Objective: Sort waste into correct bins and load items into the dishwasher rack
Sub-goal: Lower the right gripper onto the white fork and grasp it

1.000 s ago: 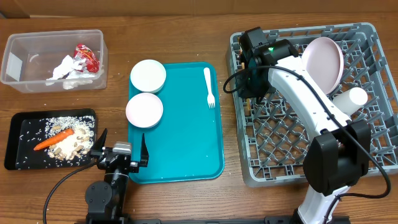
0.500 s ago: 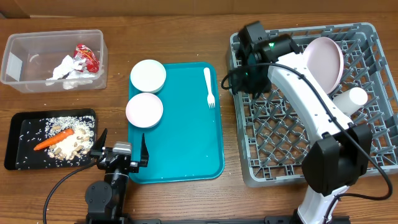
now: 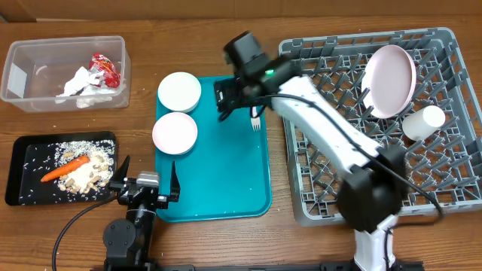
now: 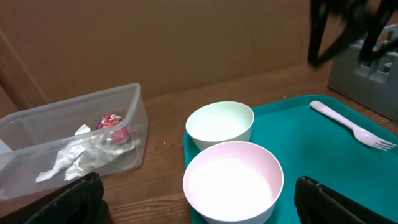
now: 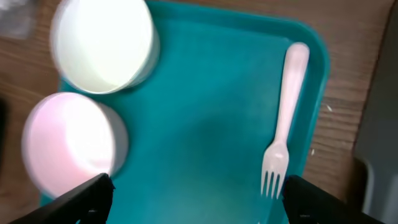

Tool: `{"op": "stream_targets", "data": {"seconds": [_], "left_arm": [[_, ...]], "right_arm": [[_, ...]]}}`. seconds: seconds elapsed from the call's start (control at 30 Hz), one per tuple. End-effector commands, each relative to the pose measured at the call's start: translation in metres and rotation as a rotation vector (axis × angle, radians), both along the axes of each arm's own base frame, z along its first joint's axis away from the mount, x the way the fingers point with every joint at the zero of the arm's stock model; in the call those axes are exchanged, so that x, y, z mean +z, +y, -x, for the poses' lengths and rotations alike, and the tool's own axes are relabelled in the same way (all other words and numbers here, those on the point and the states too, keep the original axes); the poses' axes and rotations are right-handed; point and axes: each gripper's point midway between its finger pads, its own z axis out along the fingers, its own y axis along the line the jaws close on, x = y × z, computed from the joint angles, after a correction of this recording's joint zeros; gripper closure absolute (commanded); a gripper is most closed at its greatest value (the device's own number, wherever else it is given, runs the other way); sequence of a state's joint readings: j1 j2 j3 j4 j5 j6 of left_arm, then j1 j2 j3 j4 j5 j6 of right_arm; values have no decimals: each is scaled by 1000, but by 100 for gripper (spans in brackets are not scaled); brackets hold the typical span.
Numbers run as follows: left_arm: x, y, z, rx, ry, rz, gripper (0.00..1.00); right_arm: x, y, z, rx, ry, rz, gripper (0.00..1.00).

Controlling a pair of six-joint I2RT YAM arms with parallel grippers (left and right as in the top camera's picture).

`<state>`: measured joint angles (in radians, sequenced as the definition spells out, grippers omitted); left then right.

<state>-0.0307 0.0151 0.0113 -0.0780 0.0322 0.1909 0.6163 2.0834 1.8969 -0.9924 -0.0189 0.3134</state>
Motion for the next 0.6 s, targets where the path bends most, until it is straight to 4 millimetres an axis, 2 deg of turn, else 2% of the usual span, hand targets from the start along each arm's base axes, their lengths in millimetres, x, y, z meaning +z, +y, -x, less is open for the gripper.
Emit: {"op": "stream_targets", "data": {"seconds": [0.0,0.07,0.27,0.57], "left_arm": [[0,3,0,13,-6,0,0],[0,3,0,13,-6,0,0],[0,3,0,13,-6,0,0],[0,3,0,13,-6,0,0]], "right_arm": [[-47,-18,-17,-66,-3,134,9],[-65,-28,-25,-117,-6,185,10],[-84,-39,-32,-139,12,215,10],[-109,-27,-30,-115,57,178,10]]}}
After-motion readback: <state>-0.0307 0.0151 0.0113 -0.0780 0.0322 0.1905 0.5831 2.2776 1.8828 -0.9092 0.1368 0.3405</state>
